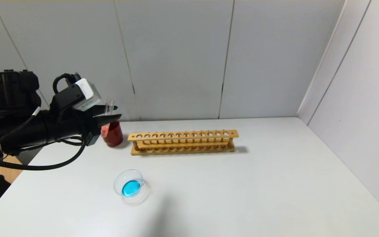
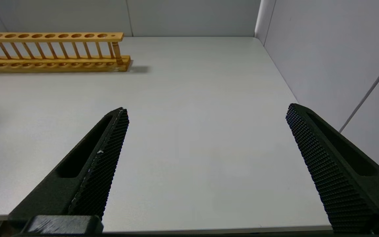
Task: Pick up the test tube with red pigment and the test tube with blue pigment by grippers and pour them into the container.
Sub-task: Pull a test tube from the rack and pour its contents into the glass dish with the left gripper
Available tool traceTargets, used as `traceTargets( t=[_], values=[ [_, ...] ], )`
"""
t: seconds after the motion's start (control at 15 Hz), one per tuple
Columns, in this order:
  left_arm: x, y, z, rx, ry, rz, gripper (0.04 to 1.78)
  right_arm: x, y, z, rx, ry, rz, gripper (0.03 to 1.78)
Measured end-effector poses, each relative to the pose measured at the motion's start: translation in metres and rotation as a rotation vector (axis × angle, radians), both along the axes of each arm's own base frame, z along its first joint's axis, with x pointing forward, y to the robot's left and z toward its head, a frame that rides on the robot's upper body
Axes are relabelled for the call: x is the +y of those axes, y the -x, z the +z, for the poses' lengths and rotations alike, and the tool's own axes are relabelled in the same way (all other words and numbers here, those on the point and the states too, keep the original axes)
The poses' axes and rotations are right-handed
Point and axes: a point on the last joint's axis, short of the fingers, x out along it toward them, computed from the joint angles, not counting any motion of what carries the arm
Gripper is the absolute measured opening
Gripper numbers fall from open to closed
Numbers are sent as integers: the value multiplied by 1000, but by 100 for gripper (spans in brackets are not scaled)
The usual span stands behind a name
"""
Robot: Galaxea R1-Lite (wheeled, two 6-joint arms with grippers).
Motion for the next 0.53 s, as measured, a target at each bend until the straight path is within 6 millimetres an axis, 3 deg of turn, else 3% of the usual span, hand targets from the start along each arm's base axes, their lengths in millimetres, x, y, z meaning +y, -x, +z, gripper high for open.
traceTargets(
  t=[0.53],
  values=[
    [22, 5, -25, -41, -194, 2, 32, 0, 0, 0, 0, 0, 0, 175]
  ],
)
